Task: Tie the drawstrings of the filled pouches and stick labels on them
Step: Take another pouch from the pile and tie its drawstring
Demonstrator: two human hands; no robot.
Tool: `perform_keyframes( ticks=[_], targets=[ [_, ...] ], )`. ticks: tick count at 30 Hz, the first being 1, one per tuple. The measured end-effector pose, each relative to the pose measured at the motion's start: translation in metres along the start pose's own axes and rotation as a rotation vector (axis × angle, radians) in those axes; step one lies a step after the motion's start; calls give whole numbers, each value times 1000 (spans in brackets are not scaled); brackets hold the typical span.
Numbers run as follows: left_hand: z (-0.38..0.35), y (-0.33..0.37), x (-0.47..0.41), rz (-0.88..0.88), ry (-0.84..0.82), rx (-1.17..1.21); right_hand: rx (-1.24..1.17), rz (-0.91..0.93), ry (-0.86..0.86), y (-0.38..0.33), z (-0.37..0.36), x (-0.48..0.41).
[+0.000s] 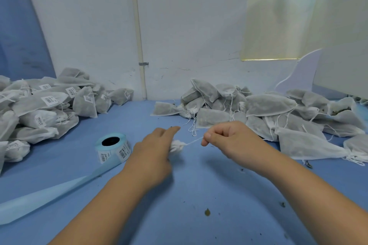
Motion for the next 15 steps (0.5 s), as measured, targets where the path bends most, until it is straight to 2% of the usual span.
perform_keyframes(
  ticks=[2,4,7,10,13,15],
  targets=[
    [0,9,2,-149,-26,107,-11,22,-19,-4,0,1],
    [-1,22,6,-198,-38,382,-25,67,-17,-8,1,2],
    [-3,34,11,-45,-59,747,-4,128,21,-14,6,2],
    [2,35,10,99,-33,916,24,184,89,-19,14,2],
    [12,32,9,125,-31,1028,17,225,151,-21,20,0],
    [18,32,10,105,-102,1138,6,242,193,-20,20,0]
  ],
)
Point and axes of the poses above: each hand's wrist, its own x-axis away from the middle knuckle, its own z-axis out of the back of the hand, y = z × x, the point moved 1 cm from there along -x, towards the middle knuckle, and after that the axes turned 6 degrees about y, right-handed, at the moved point
